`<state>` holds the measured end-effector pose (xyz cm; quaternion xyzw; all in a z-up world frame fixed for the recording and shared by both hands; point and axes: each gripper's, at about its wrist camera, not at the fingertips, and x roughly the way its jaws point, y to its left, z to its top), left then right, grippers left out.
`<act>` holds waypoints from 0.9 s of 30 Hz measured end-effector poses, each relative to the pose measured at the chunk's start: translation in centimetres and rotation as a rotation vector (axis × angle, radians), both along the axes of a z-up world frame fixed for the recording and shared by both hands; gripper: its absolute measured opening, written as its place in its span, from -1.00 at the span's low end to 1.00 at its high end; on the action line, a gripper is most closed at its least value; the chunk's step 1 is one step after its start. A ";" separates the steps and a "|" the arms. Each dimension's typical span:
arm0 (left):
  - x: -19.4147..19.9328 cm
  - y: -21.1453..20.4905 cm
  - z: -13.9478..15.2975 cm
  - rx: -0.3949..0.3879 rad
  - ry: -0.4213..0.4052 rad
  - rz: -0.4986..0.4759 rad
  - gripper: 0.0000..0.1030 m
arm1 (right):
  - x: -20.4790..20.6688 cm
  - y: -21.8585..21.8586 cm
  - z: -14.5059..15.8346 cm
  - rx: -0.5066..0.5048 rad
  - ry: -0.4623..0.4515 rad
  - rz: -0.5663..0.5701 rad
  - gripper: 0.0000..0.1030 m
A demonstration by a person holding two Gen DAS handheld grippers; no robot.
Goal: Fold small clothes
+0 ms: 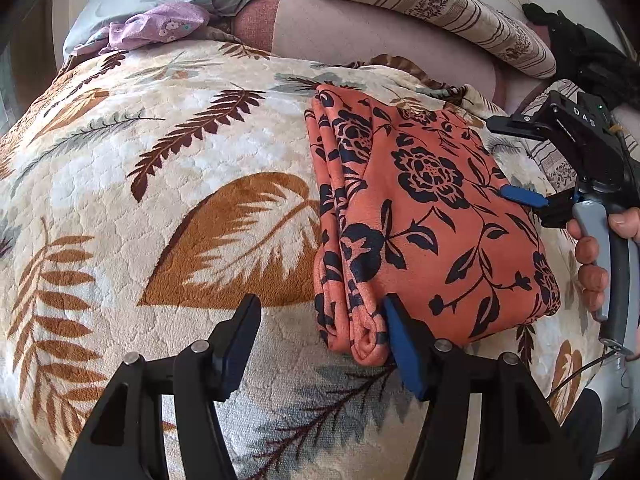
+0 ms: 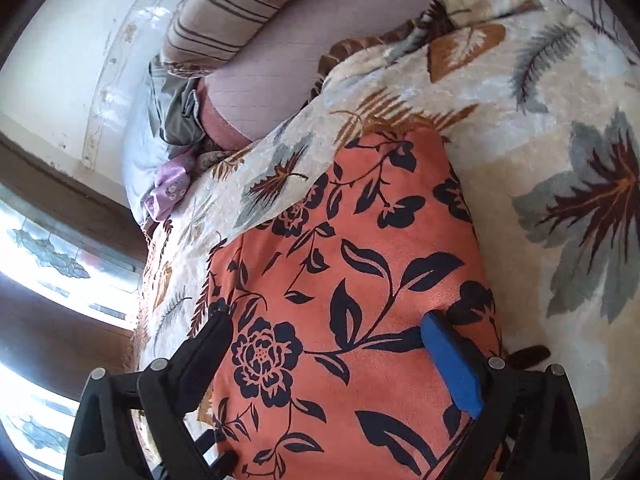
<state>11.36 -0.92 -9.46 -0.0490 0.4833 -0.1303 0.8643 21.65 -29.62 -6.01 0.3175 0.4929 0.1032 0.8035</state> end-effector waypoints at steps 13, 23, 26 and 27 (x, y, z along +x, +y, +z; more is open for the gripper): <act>-0.1 0.1 1.4 0.004 -0.018 0.039 0.29 | -1.2 -0.1 2.4 -0.046 -0.066 0.032 0.89; -8.8 1.1 5.0 0.098 -0.189 0.056 0.64 | -18.3 2.9 5.2 -0.294 -0.175 0.041 0.89; -10.1 1.1 4.5 0.117 -0.147 0.057 0.64 | -21.3 3.1 3.7 -0.303 -0.098 0.039 0.89; -10.6 1.0 4.5 0.119 -0.144 0.057 0.64 | -22.0 3.1 3.4 -0.288 -0.093 0.040 0.89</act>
